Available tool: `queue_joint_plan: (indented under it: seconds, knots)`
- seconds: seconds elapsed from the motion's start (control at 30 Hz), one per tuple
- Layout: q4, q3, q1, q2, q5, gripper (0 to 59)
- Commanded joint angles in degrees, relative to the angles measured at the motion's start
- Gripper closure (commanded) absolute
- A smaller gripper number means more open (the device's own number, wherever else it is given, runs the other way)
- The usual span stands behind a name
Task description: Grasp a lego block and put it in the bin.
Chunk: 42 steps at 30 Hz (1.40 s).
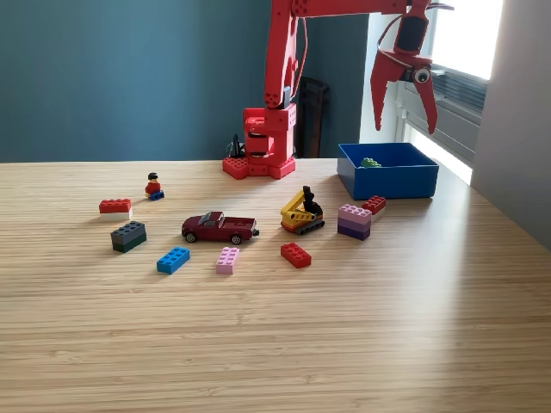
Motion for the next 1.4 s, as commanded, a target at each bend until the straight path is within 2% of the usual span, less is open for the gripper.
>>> queue_joint_plan:
  seconds: [0.03,0.17,0.47,0.67,0.9,1.4]
  knots:
    - [2.8,-1.7,1.5,0.5,0.2,26.9]
    - [2.8,-2.7,6.1,0.6,0.0,33.6]
    - [2.7,-6.9,23.9,1.2,0.3,42.2]
    - [2.6,-10.5,38.3,1.1,-3.3,42.1]
    - [2.6,-10.0,48.9,0.6,-8.2,39.9]
    - [2.4,-9.3,51.2,0.6,-10.2,38.2]
